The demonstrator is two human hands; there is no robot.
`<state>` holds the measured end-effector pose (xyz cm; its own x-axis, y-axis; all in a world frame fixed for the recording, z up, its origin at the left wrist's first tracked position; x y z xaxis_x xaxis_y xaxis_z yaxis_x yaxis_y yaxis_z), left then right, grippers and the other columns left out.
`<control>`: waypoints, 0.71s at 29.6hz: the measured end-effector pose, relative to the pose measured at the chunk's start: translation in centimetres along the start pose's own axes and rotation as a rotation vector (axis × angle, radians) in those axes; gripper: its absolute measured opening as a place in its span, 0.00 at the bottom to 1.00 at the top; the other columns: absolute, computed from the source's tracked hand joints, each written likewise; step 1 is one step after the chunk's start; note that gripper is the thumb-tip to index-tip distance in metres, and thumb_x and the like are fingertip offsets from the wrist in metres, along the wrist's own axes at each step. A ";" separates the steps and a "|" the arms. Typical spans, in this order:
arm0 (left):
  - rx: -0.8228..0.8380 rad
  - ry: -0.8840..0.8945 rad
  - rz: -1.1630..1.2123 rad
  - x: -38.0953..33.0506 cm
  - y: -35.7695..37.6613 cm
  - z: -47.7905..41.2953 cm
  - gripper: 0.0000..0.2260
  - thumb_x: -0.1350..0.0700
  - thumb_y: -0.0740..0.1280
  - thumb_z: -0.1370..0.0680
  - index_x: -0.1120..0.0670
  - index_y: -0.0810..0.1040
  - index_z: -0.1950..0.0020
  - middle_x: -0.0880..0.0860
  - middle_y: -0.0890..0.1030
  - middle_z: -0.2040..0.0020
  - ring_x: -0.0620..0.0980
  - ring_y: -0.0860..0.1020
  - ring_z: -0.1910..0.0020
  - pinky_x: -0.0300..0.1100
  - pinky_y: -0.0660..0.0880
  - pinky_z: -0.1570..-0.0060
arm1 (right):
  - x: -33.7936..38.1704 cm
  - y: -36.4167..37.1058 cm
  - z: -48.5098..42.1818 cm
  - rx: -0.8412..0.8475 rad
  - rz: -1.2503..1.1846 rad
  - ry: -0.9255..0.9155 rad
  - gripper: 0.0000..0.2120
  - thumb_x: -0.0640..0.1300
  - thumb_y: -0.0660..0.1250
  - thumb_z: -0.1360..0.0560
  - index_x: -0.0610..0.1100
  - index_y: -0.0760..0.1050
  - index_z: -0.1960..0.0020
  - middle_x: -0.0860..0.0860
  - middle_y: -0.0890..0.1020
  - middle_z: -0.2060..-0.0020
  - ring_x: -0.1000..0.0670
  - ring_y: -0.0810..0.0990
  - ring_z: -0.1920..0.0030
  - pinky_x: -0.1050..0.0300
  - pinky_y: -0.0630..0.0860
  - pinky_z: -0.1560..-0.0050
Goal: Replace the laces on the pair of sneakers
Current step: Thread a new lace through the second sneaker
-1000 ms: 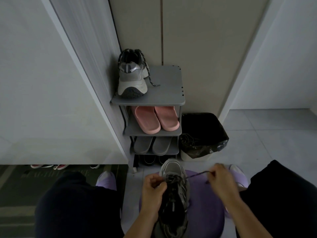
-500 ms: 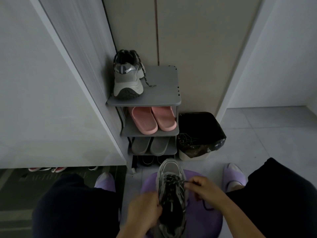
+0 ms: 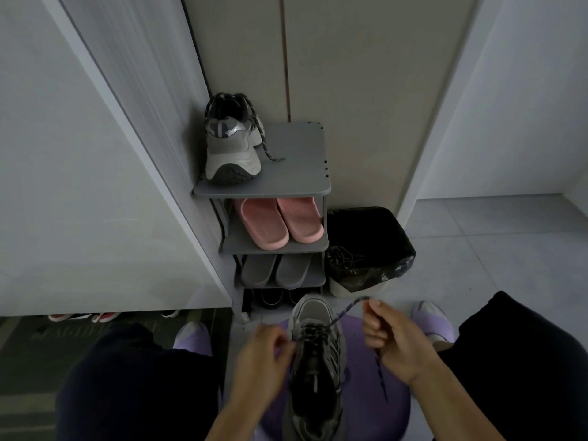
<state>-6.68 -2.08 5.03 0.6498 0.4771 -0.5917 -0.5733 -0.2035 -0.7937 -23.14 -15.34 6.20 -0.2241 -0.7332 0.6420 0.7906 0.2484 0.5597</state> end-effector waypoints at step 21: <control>0.485 -0.222 0.729 -6.0 2.7 2.2 0.05 0.63 0.64 0.24 0.55 0.76 0.58 0.48 0.82 0.71 0.41 0.71 0.82 0.33 0.64 0.82 | -2.5 0.7 -0.5 -0.068 -0.177 -0.072 0.13 0.43 0.55 0.23 0.43 0.64 0.66 0.51 0.65 0.76 0.54 0.62 0.78 0.61 0.64 0.75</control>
<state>-13.20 -3.62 6.73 -0.0394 0.5350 -0.8439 -0.9853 -0.1612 -0.0562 -21.69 -13.70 4.76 -0.4011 -0.7136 0.5744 0.7716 0.0747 0.6317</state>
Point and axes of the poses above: each hand's wrist, its own z-axis away from the middle knuckle, its own y-axis out of the palm, x = y × z, the point moved 1 cm from there along -z, towards the middle knuckle
